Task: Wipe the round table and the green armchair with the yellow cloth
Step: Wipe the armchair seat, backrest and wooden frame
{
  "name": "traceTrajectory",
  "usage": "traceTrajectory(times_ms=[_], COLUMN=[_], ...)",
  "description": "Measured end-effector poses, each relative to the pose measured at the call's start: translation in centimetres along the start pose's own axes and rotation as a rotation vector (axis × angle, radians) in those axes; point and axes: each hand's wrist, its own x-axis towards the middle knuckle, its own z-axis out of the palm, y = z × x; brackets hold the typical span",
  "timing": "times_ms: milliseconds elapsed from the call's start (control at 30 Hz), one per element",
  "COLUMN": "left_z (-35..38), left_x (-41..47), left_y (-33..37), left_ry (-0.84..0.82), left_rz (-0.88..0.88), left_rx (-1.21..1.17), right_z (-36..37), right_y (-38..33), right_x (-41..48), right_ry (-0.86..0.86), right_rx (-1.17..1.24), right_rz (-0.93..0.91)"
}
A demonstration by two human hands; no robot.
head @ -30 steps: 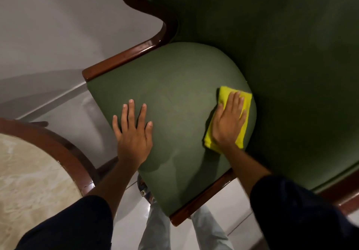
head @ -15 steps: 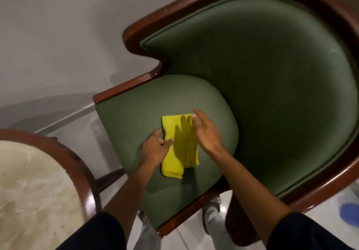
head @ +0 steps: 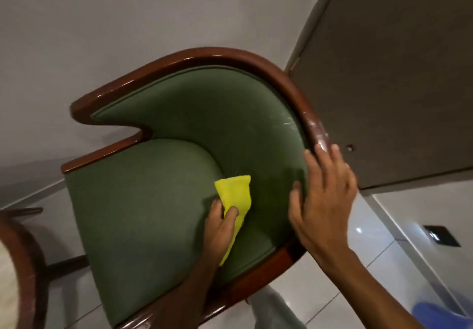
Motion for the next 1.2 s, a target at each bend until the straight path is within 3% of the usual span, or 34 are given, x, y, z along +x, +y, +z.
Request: traceTrajectory(times_ms=[67,133,267,367,500,600,700,833,967,1033,1100,1200], left_z=[3.9,6.0,7.2,9.6,10.8,11.2,13.0,12.9,12.2,12.7,13.6,13.4], left_x=[0.0,0.5,1.4,3.2,9.6,12.3,10.0,3.0,-0.5,0.5,3.0,8.4], left_y=[2.6,3.7,3.9,7.1,15.3,19.1,18.2,11.7,7.6,8.8,11.4,17.0], left_ry=[-0.093,-0.211,-0.254,-0.132,0.147,0.247,0.120,-0.102,-0.100,-0.089,-0.087,0.069], left_rz=[-0.039,-0.052,-0.141,-0.138,-0.097,0.083,0.361,0.565,0.812,0.740,0.557,0.460], left_rx=[0.018,0.099,0.019,-0.246,-0.350,-0.083,0.319,0.482,0.524,0.486,0.437,0.478], right_z=[-0.4,0.6,2.5,2.7,2.8,3.0,3.1,3.2,3.4,3.4,3.5,3.8], right_y=[3.3,4.5,4.6,4.7,5.0,5.1,5.1,4.9,4.8,4.7,4.9,4.9], right_x=[-0.1,0.1,0.3,0.1,0.3,0.1,0.2,0.1,0.1,0.1,-0.3,0.0], right_ry=[0.009,-0.117,-0.185,-0.203,-0.196,-0.210,-0.206,-0.144,-0.113,-0.103,-0.104,-0.129], right_rx=[0.125,0.395,0.761,0.815,0.848,0.905,0.956,1.038,1.139,1.182,1.205,1.259], right_rz=[0.214,0.448,0.617,0.645,0.652,0.668,0.684,0.701,0.795,0.820,0.842,0.868])
